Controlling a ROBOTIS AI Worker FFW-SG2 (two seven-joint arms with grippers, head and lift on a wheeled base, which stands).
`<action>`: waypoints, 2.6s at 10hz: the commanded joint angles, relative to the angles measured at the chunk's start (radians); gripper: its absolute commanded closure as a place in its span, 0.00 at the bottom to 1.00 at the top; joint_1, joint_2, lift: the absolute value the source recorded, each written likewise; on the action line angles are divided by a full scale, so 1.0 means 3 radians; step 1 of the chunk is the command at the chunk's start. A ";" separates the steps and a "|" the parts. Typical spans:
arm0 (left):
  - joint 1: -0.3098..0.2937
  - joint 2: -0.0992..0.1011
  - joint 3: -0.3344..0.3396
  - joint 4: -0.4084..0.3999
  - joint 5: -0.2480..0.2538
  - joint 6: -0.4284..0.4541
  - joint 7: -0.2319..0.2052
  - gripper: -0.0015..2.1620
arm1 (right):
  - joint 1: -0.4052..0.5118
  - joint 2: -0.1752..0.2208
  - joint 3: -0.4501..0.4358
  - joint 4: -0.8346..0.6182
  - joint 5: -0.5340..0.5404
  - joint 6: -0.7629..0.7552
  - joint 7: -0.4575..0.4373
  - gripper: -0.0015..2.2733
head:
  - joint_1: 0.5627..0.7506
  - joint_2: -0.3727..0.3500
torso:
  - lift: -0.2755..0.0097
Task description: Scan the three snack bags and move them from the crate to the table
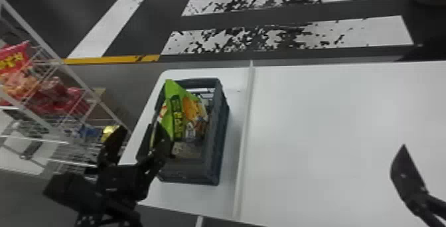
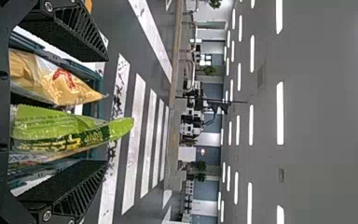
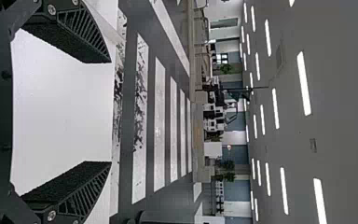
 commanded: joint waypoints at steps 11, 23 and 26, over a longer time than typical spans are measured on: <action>-0.0582 -0.0046 -0.0105 0.0358 0.0101 0.0813 -0.0241 0.88 | -0.0043 0.0015 0.0084 0.0006 0.0048 0.0011 -0.0001 0.05 | 0.70 0.94 | 0.75; -0.0276 -0.0092 -0.0268 -0.1232 0.0792 0.2307 -0.0864 0.88 | -0.0094 0.0015 0.0110 -0.0009 0.0048 0.0001 -0.0052 0.05 | 0.70 0.64 | 0.75; -0.0700 -0.0092 -0.0396 -0.0532 0.1052 0.3012 -0.1299 0.88 | -0.0150 0.0005 0.0141 -0.0014 0.0053 0.0052 -0.0052 0.05 | 0.70 0.50 | 0.75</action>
